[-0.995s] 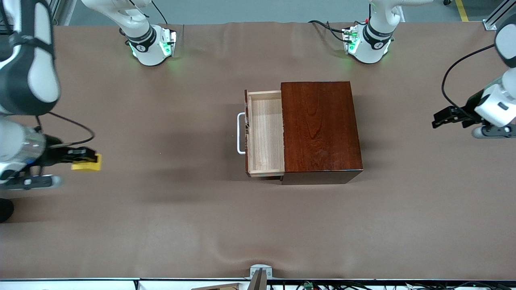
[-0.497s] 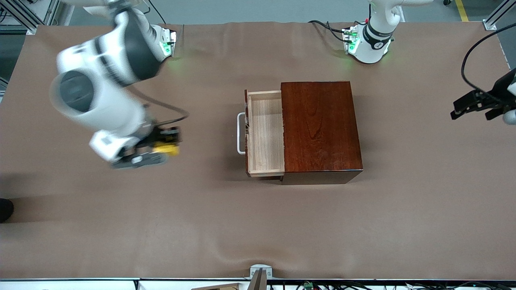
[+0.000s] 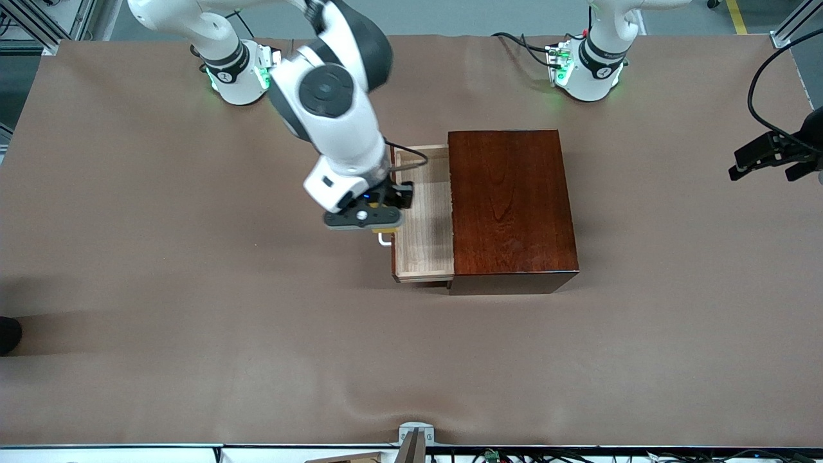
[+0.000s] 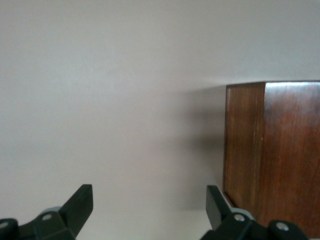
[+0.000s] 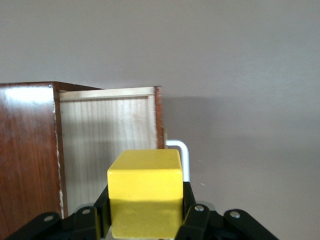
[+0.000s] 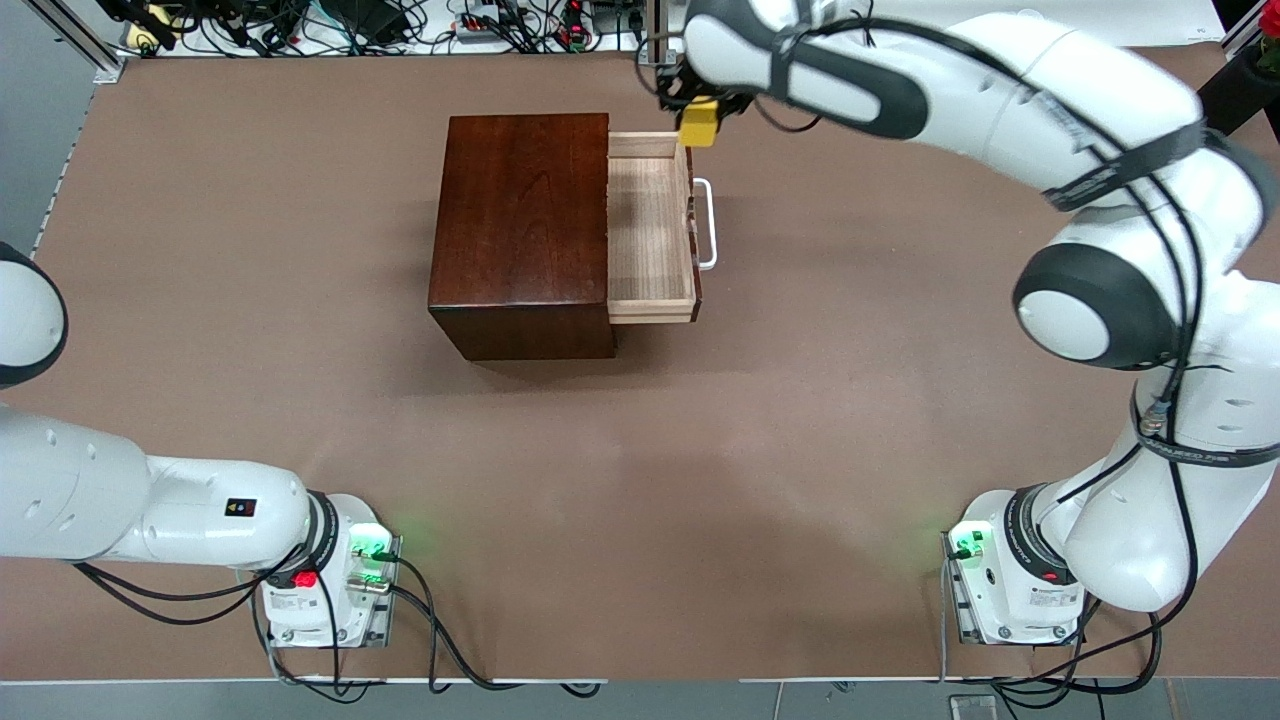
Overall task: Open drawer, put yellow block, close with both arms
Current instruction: 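Carry the yellow cube with the right gripper over the open drawer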
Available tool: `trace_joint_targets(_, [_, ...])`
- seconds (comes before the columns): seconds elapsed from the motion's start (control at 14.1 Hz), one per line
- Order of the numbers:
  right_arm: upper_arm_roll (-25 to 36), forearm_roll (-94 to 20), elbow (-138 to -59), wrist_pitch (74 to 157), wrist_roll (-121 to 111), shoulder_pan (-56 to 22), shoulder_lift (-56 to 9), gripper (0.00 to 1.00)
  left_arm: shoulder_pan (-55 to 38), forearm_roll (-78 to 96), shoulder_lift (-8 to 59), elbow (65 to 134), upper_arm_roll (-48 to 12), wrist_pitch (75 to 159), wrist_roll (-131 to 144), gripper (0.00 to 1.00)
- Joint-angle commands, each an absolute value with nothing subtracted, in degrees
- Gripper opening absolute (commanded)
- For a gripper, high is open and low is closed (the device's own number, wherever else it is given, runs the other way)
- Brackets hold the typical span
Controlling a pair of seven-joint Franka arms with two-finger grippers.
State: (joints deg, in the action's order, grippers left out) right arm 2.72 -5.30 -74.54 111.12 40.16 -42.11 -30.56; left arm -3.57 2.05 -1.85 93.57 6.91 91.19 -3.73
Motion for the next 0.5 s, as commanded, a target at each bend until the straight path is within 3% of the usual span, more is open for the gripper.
trace_joint_targets(0.0, [3.4,-5.0,-70.7,112.7,44.2,-43.2,-35.4,0.0,-3.3,2.3,-3.7,92.5,6.3,88.4,0.9,1.0])
trace_joint_targets(0.43, [3.4,-5.1,-69.8,118.9,46.3,-44.5,-39.7,0.0,-3.0,1.2,-4.0,93.1,3.7,88.2,3.2,1.0])
